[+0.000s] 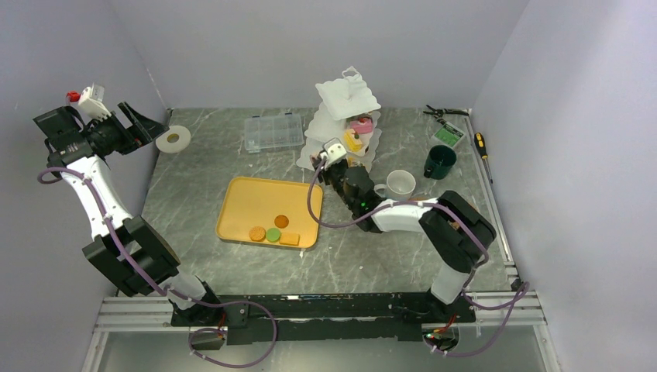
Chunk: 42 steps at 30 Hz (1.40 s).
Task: Serve the afternoon tea
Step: Pick up the desert from the tray, then place the desert on the desert table.
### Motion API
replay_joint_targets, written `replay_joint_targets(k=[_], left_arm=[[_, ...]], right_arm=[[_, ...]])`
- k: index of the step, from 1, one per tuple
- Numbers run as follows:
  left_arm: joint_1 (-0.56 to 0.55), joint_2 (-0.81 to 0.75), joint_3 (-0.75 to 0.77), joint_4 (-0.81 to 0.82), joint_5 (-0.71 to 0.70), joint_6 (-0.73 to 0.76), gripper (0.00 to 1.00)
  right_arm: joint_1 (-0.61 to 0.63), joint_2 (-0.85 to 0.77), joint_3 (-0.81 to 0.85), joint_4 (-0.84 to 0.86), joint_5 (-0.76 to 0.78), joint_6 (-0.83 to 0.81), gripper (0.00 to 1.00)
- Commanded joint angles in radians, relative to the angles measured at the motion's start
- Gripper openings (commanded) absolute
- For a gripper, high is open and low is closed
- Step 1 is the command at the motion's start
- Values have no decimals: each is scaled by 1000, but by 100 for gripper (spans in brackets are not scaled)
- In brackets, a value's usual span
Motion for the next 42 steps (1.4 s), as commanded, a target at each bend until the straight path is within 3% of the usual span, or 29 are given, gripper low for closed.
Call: replay_joint_targets(k=[1, 20, 27, 33, 42], left_arm=[[9, 6, 38, 20, 24, 0, 93], [13, 11, 35, 10, 29, 18, 93], [15, 10, 30, 7, 23, 23, 93], [19, 7, 31, 1, 29, 18, 93], [26, -12, 37, -4, 38, 16, 93]], right_arm=[[-9, 46, 58, 78, -28, -14, 42], [-9, 292, 198, 232, 65, -48, 42], [-9, 360, 248, 239, 101, -52, 52], [-8, 340, 235, 212, 80, -13, 62], [23, 197, 156, 170, 53, -20, 63]])
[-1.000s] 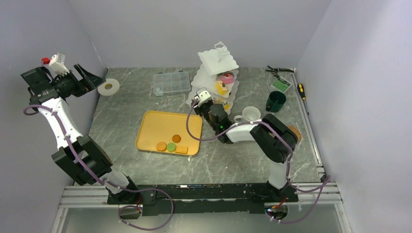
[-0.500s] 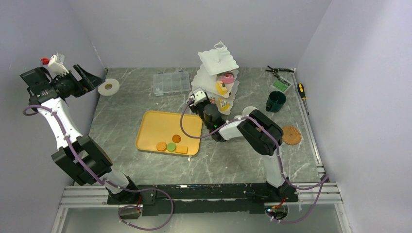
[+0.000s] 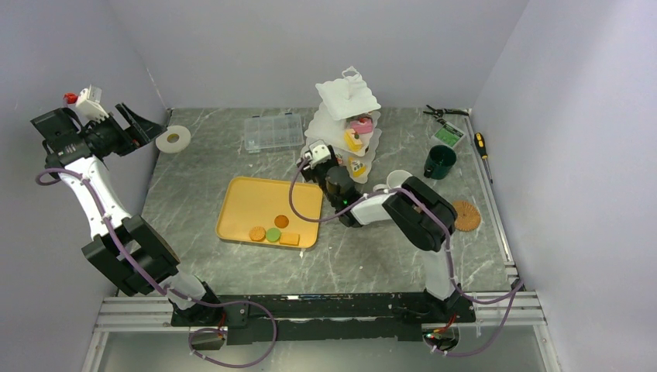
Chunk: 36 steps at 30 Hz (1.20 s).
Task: Serve the afternoon tea
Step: Place the desert on the desert table.
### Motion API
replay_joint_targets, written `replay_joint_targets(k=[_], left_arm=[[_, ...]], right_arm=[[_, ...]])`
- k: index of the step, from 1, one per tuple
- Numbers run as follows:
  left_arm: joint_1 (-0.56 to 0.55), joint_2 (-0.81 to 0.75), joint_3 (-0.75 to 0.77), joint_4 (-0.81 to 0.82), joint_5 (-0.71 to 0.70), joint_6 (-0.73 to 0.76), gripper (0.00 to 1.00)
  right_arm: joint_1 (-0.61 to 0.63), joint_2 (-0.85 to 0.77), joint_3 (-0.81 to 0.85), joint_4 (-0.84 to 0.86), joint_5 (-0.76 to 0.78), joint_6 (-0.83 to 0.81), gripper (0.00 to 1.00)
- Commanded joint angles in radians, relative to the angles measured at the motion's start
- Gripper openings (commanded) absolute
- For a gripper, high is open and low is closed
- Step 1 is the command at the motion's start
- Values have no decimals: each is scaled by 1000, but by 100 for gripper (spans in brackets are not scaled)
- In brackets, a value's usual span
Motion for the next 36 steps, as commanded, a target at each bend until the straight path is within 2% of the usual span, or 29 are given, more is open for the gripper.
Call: replay_joint_targets(k=[1, 6, 11, 14, 18, 36], left_arm=[[13, -17, 40, -1, 39, 10, 93], [16, -19, 48, -10, 45, 5, 93], [21, -26, 43, -30, 50, 16, 93], [23, -34, 30, -36, 50, 21, 93], [26, -50, 26, -45, 52, 27, 93], [27, -71, 20, -56, 59, 44, 93]], right_arm=[[30, -158, -44, 19, -27, 14, 63], [115, -329, -147, -77, -36, 18, 63], [204, -497, -259, -202, -97, 129, 62], [252, -539, -277, -275, -143, 177, 62], [290, -532, -272, -331, -172, 209, 63], [310, -323, -200, -323, -185, 207, 63]])
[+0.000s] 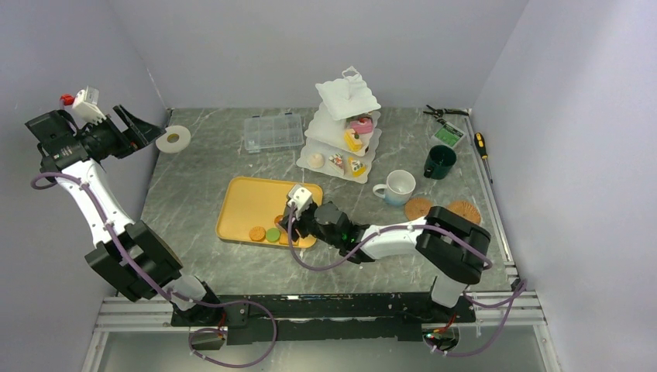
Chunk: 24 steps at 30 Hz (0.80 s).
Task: Serve the afternoon tea
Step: Place the desert on the desert table, then pick up the desert from the tray.
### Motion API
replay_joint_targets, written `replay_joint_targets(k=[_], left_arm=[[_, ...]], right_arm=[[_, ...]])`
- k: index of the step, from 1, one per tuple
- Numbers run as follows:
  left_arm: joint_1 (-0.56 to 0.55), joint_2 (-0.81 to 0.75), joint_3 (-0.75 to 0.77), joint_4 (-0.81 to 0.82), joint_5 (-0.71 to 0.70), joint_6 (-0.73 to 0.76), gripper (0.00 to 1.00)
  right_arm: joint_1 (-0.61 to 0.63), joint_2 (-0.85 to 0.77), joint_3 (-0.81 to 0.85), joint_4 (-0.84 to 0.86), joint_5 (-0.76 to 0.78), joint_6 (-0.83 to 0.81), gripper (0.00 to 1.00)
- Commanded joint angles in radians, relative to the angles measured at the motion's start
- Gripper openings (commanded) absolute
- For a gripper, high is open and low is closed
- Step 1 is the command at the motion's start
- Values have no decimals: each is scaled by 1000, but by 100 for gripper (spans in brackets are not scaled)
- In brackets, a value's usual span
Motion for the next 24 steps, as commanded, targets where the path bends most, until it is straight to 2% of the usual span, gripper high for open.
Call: replay_joint_targets(k=[1, 14, 24], left_arm=[[7, -29, 17, 7, 30, 20, 93], [23, -20, 22, 9, 36, 23, 93], [29, -18, 30, 18, 48, 9, 93]], right_arm=[[4, 34, 58, 44, -3, 1, 63], [-6, 118, 111, 57, -13, 5, 62], [-43, 82, 56, 34, -18, 6, 60]])
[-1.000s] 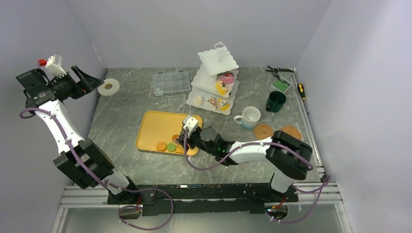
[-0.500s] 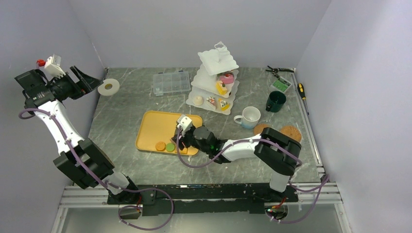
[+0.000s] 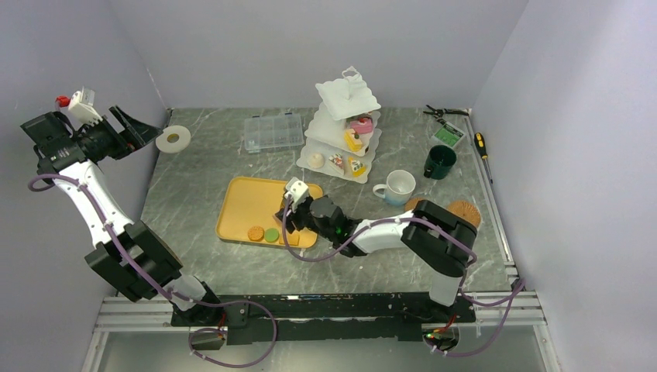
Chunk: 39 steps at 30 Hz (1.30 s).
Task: Serve the afternoon tea
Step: Pick up the desert from the tray.
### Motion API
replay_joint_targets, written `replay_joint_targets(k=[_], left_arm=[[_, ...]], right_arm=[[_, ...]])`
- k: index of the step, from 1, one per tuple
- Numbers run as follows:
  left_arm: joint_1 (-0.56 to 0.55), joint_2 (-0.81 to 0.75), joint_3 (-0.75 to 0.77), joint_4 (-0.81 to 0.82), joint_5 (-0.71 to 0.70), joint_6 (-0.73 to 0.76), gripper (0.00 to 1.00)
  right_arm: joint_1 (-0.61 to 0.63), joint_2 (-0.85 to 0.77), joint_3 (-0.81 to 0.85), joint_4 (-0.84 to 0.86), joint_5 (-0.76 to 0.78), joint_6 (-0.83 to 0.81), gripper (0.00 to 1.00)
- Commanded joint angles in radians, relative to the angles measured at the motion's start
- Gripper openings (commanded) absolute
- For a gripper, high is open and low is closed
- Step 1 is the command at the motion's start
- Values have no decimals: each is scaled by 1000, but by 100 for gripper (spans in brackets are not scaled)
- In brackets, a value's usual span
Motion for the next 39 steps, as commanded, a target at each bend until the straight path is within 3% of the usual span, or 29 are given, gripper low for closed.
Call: replay_joint_targets(k=[1, 39], left_arm=[[9, -17, 30, 17, 39, 9, 93], [26, -32, 30, 38, 60, -10, 93]], right_arm=[[-7, -33, -34, -15, -24, 12, 60], [-58, -19, -65, -16, -22, 99, 64]])
